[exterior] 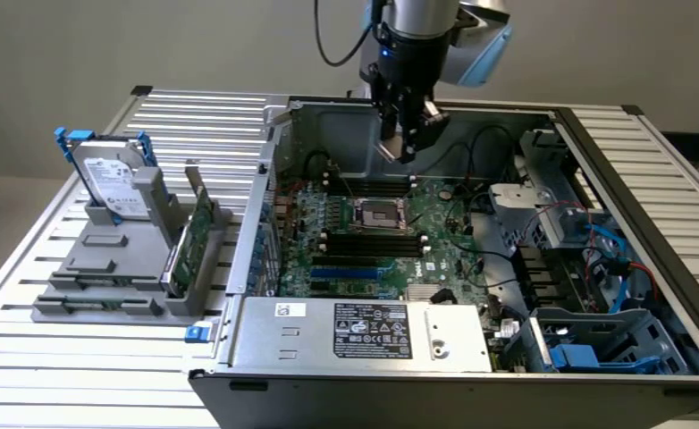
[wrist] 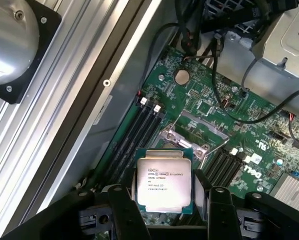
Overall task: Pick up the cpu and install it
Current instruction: 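Place the cpu into insertion slot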
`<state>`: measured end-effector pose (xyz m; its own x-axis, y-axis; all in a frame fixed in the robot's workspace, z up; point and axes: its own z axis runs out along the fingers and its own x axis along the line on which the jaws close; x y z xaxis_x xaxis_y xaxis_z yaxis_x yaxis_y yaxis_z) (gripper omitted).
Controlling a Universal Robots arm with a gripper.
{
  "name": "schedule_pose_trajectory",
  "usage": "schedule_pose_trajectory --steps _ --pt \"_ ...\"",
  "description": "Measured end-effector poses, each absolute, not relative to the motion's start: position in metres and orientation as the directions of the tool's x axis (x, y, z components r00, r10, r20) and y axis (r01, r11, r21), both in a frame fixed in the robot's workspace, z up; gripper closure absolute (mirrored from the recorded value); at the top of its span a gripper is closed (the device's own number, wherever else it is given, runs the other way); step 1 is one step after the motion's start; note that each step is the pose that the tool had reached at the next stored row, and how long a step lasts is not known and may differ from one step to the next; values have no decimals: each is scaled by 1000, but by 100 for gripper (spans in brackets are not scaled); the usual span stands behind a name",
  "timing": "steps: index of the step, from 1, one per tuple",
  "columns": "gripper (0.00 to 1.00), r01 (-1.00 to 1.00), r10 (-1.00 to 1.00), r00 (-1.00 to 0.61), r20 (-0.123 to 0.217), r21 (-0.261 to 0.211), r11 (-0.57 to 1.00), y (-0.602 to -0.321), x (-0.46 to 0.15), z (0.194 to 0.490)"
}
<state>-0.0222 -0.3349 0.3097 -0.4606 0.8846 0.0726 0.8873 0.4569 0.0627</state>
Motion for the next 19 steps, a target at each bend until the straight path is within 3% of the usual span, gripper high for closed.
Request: schedule_pose_trajectory --steps 19 --pt "45 986 984 -162 76 52 158 -335 -22 306"
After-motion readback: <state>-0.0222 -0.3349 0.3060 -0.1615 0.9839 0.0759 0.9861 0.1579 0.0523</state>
